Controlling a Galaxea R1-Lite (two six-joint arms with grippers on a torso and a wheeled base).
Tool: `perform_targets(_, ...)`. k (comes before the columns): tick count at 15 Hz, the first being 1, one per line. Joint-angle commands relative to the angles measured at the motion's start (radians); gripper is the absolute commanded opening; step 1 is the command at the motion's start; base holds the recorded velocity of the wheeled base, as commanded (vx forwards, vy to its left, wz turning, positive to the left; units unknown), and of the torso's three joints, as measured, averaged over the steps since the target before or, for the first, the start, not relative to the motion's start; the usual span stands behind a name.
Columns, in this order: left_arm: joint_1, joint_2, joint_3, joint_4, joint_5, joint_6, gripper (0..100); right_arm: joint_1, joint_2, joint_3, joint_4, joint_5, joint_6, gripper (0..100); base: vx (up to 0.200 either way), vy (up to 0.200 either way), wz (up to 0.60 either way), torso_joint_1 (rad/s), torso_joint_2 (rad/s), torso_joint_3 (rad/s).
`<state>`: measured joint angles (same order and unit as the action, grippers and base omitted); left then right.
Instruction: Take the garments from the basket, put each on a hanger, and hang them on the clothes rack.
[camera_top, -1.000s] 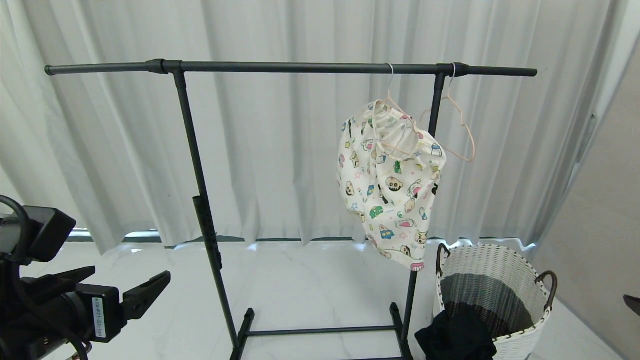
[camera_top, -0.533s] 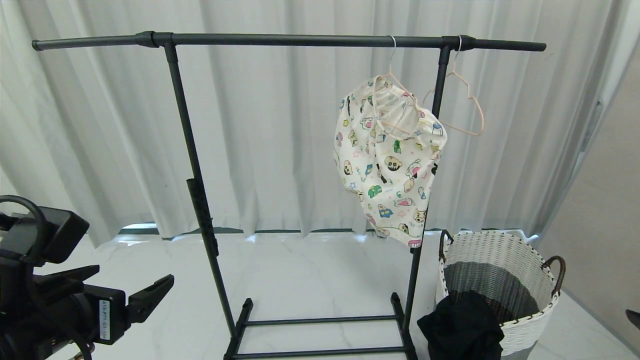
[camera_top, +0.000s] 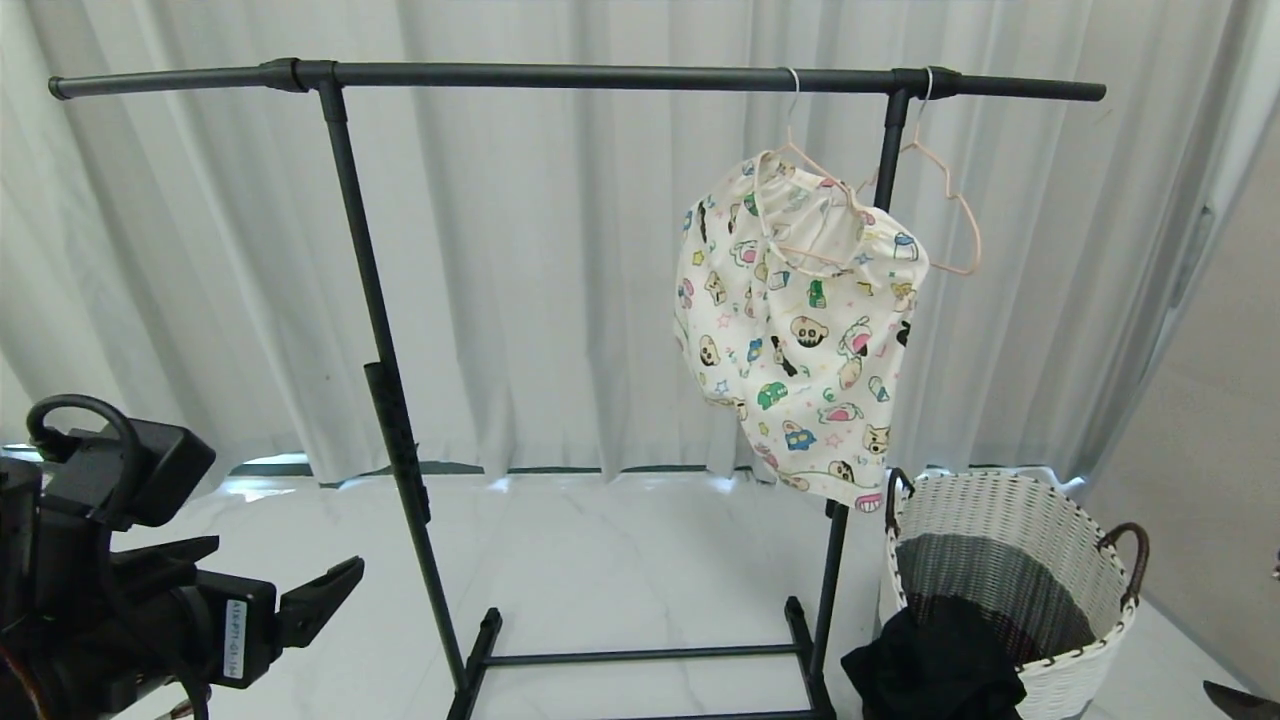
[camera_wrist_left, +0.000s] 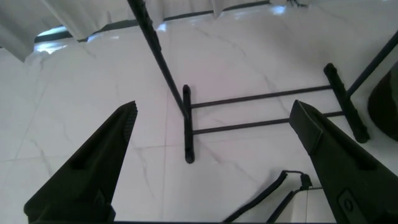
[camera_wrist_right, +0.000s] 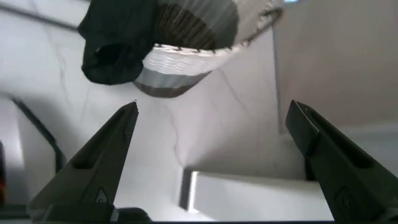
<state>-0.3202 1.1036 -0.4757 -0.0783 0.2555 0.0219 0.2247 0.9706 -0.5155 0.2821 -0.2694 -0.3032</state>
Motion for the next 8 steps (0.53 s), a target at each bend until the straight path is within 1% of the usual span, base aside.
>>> perform_targets(1,0.000,0.039,-0.017,-0.001,0.001,0.000,100,-0.036,0.135,0.057,-0.092,0.045,-0.096,100,0.200,0.000,0.00,0.002,0.00,-0.007)
perform_targets(2,0.000,0.051,-0.024,-0.001,0.001,0.000,100,-0.053,0.207,0.080,-0.173,0.081,-0.137,100,0.200,0.000,0.00,0.007,0.01,-0.002)
perform_targets(4,-0.008,0.062,-0.030,-0.001,0.001,0.000,100,-0.090,0.349,0.103,-0.288,0.145,-0.274,100,0.200,0.000,0.00,0.000,0.00,0.002)
perform_targets(5,-0.020,0.065,-0.034,-0.001,0.001,0.000,100,-0.131,0.462,0.115,-0.360,0.213,-0.399,100,0.000,0.000,0.00,0.000,0.00,0.000)
perform_targets(6,-0.034,0.065,-0.037,-0.001,0.001,0.000,100,-0.173,0.545,0.127,-0.413,0.254,-0.511,100,0.000,0.000,0.00,0.000,0.00,0.000)
perform_targets(7,-0.043,0.067,-0.041,-0.001,0.001,0.000,100,-0.200,0.596,0.137,-0.449,0.277,-0.583,100,0.000,0.000,0.00,0.000,0.00,0.000)
perform_targets(8,-0.056,0.067,-0.047,-0.001,0.001,0.000,100,-0.235,0.672,0.144,-0.501,0.320,-0.685,100,0.000,0.000,0.00,0.000,0.00,0.000)
